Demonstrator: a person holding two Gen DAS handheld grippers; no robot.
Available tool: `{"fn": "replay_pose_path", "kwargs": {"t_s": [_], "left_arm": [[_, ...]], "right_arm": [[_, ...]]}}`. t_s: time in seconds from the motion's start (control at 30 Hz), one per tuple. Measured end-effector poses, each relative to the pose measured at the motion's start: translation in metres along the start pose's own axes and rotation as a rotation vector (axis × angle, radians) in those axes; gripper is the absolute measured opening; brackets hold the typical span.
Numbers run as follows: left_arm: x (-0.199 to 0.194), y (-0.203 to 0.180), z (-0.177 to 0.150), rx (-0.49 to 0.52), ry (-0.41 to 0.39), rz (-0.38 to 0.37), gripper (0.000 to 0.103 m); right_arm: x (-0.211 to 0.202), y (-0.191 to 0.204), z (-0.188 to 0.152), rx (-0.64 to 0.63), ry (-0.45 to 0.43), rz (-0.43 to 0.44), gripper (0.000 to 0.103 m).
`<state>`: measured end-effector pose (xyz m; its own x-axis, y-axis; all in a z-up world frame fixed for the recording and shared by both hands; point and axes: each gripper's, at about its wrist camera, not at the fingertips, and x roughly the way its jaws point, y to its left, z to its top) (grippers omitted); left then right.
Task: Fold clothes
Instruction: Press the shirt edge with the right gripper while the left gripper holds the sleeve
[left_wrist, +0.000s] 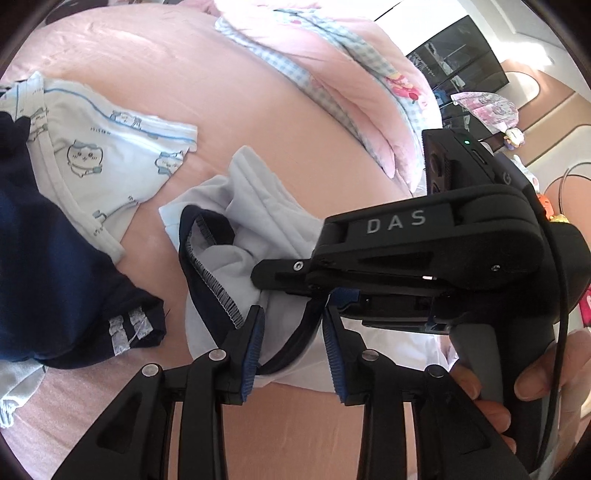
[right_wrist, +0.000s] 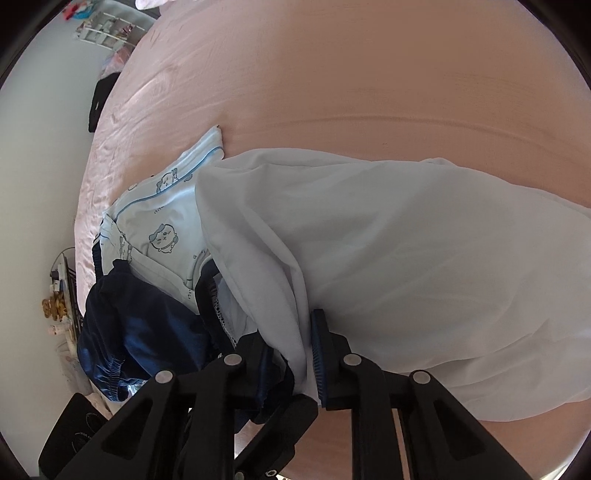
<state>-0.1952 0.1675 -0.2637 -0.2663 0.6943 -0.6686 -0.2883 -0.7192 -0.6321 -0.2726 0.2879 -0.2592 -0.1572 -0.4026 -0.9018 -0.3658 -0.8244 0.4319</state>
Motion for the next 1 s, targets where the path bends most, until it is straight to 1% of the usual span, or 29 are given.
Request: {"fn": "replay_pose_path", "kwargs": {"t_s": [0.07,0.13,0.2,0.23,0.27,0.33,0.37,0.43,0.5,0.6,0.83,1.0], "left_arm": [[-0.003,0.004,0.000,-0.022,0.020,0.021,0.035],[-0.011,0.008,-0.001,-0.037,0.008,0.021,0.038],[-0.018,0.013,-0.002,-0.065,-0.007,0.015,0.044],[-0.021,0.015,-0.002,-0.077,-0.013,0.015,0.051],[-0.022,0.017,-0.002,-0.087,-0.016,0.019,0.061],[-0.023,0.021,-0.003,-0.106,-0.022,0.026,0.071],[-0.023,0.025,-0.001,-0.117,-0.019,0.031,0.073],[-0.024,0.038,0.010,-0.142,0.004,0.043,0.073],[-0.031,0.051,0.002,-0.164,0.015,0.035,0.073],[-0.035,0.051,-0.003,-0.178,0.014,0.019,0.073],[-0.027,0.056,0.007,-0.213,0.023,0.010,0.073],[-0.022,0.062,0.014,-0.268,0.028,-0.033,0.073]], "right_arm": [[0.000,0.000,0.000,-0.005,-0.003,-0.001,0.017],[0.000,0.003,-0.001,-0.020,-0.009,-0.016,0.017],[0.001,0.006,-0.002,-0.033,-0.016,-0.033,0.017],[0.001,0.007,-0.002,-0.035,-0.018,-0.039,0.017],[0.001,0.008,-0.002,-0.037,-0.020,-0.043,0.017],[0.000,0.008,-0.003,-0.037,-0.023,-0.047,0.017],[0.000,0.009,-0.003,-0.040,-0.025,-0.050,0.017],[0.000,0.009,-0.004,-0.046,-0.028,-0.054,0.017],[0.000,0.008,-0.006,-0.051,-0.029,-0.056,0.017],[-0.001,0.005,-0.007,-0.049,-0.032,-0.047,0.017],[0.004,0.005,-0.008,-0.057,-0.036,-0.034,0.017],[0.005,0.006,-0.008,-0.063,-0.044,-0.036,0.017]]}}
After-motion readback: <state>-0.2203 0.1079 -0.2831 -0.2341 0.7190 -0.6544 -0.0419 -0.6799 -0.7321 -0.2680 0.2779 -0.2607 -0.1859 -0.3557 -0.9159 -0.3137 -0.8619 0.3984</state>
